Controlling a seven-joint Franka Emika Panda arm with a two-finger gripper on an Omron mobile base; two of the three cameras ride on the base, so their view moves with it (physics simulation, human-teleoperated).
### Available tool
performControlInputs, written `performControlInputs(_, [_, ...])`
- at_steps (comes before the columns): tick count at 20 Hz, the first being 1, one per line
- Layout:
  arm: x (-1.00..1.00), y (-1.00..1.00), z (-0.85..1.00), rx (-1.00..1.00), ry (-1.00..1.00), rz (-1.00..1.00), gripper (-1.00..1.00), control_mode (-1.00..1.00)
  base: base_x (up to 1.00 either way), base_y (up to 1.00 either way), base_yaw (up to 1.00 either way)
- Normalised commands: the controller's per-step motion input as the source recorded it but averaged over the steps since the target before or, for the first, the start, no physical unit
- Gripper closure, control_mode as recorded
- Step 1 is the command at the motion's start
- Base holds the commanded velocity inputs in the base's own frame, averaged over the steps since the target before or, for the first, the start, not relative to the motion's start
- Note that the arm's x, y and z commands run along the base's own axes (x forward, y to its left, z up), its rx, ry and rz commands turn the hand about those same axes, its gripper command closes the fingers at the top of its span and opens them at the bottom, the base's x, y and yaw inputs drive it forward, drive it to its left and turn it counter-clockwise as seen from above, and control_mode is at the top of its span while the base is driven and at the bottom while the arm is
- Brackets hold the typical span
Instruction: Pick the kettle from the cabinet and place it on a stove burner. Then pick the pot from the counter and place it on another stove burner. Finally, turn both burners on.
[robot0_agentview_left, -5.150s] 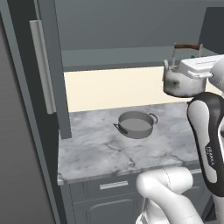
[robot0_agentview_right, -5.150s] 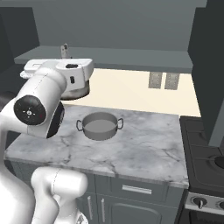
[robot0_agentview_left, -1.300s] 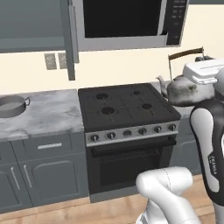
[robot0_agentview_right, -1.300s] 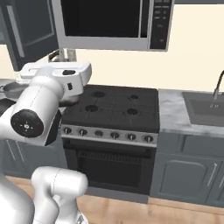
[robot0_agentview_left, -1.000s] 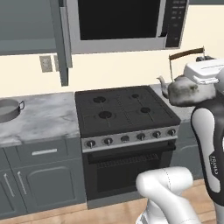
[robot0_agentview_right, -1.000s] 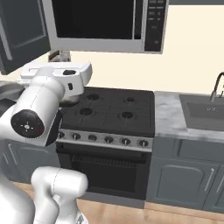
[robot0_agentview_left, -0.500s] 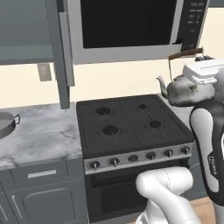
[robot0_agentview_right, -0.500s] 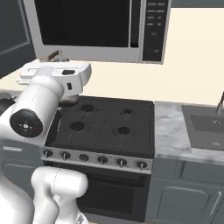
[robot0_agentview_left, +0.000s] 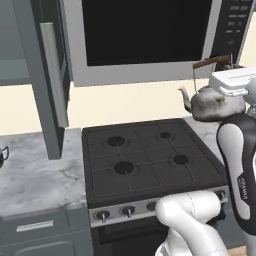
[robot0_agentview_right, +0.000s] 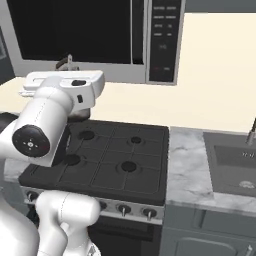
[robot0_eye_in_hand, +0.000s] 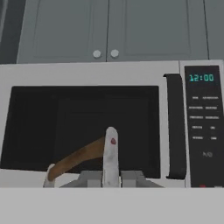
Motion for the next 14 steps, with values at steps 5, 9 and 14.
performControlInputs(5, [0.00,0.00,0.00,0.00,0.00,0.00,1.00,1.00,0.47,-0.23,0.03])
performControlInputs(9, [0.00,0.00,0.00,0.00,0.00,0.00,1.00,1.00,0.25,-0.06,0.02])
performControlInputs(14, [0.00,0.00,-0.02,0.00,0.00,0.00,1.00,-1.00,0.00,0.00,0.00])
